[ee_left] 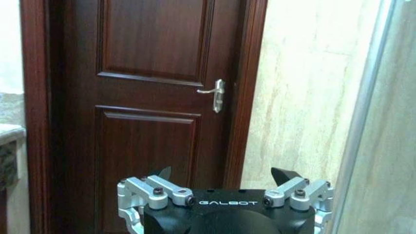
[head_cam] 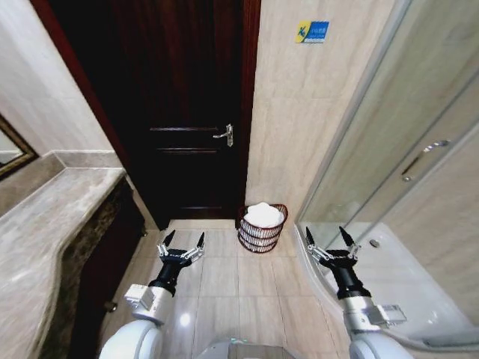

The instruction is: Discard the used towel into the hamper.

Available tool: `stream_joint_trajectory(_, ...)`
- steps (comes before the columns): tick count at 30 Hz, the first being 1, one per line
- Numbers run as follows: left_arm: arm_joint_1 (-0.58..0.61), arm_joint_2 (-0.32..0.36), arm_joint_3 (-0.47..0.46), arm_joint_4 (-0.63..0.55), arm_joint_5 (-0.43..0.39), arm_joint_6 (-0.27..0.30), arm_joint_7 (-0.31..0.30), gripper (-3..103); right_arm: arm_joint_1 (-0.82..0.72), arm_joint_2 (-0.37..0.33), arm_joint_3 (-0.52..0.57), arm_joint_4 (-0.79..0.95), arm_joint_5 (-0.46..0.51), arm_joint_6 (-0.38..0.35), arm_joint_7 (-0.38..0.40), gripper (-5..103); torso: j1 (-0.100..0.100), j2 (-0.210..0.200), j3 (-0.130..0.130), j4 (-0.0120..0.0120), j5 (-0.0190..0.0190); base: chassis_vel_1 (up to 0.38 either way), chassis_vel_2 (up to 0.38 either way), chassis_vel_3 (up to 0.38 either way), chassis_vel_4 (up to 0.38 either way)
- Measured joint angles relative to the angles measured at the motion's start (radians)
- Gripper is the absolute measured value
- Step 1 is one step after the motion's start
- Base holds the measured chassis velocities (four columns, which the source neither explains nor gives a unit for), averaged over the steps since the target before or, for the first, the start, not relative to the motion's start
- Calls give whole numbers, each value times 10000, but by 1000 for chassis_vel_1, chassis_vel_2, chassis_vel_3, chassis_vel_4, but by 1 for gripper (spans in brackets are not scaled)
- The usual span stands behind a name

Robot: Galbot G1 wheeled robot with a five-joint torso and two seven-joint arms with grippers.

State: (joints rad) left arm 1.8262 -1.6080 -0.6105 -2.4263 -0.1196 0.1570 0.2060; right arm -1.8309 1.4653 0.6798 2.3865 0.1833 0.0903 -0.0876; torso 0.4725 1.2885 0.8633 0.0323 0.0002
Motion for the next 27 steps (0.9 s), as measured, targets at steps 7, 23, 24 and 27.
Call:
stream_joint_trajectory(7, 0, 0, 0, 0, 0, 0, 0, 100, -1, 0, 0, 0, 0, 0, 0, 100, 3, -2, 1, -1, 2, 255, -252, -256, 247)
stream_joint_trajectory(23, -1, -1, 0, 0, 0, 0, 0, 100, 1, 0, 0, 0, 0, 0, 0, 100, -3, -21, -7, -2, -3, 127, -120, -127, 133)
stream_joint_trajectory(24, -1, -1, 0, 0, 0, 0, 0, 100, 1, 0, 0, 0, 0, 0, 0, 100, -3, -21, -7, -2, -3, -70, 13, 54, -13)
stream_joint_trajectory(27, -2, -2, 1, 0, 0, 0, 0, 100, 3, 0, 0, 0, 0, 0, 0, 100, -25, -67, -29, 1, 2, -25, 55, 88, 1)
